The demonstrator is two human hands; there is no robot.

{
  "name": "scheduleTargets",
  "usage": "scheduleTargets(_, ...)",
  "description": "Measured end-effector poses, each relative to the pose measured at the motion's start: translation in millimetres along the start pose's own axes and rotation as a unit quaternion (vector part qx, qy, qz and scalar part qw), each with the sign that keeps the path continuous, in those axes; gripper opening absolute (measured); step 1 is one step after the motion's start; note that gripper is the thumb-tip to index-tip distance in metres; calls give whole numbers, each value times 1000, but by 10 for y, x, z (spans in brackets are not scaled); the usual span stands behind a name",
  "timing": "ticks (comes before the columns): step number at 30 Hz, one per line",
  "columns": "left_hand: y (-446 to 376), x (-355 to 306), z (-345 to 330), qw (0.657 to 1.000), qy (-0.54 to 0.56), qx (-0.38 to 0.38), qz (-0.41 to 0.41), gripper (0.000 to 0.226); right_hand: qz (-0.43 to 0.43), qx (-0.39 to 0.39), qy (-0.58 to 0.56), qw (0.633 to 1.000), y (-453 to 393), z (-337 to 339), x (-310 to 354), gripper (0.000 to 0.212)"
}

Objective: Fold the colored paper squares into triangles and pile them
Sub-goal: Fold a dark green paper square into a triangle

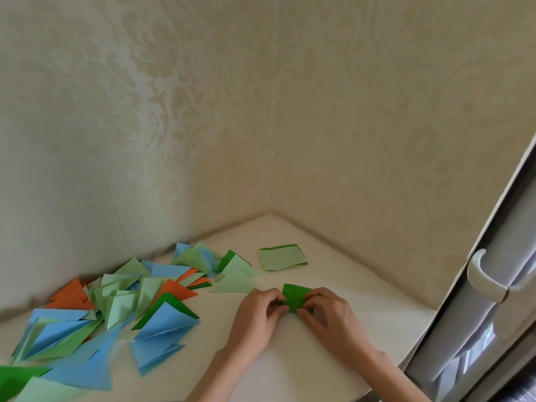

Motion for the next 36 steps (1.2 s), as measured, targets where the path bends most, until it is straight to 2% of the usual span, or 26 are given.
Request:
scheduleTargets(4, -91, 13, -85, 1000, 3, 0, 27, 7, -13, -6, 19, 1000, -36, -16, -21, 13)
scheduleTargets(9, -129, 73, -153, 999, -6, -14, 49, 23, -38, -35, 49, 997, -42, -14, -73, 18)
scheduleTargets(12, -128, 90, -170, 998, -6, -15, 56, 29, -69, -40, 30, 996, -46, -3, -110, 22)
scheduleTargets(19, -221, 120, -226, 996, 5, 33, 82, 36, -135, -14, 0, 991, -99, -53, -170, 26)
scheduleTargets(27, -195, 207, -143, 991, 78, 35, 103, 34, -170, 22, -31, 985, -140, -52, -235, 35)
scheduleTargets(31, -170, 166, -110, 996, 57, 21, 70, 27, -161, 34, -47, 985, -134, -49, -241, 43)
scheduleTargets(36, -130, -53, -172, 996, -47, 72, -14, 29, -163, 60, -44, 984, -149, -34, -220, 48)
Point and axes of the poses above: each hand's wrist, its own y-axis away from the middle knuckle, its own z-axis out of the back of the hand, x = y × z, the point moved 7 cm from there along -y, towards the middle knuckle, and after that the axes turned 4 degrees about -y, right-handed, at the moved point
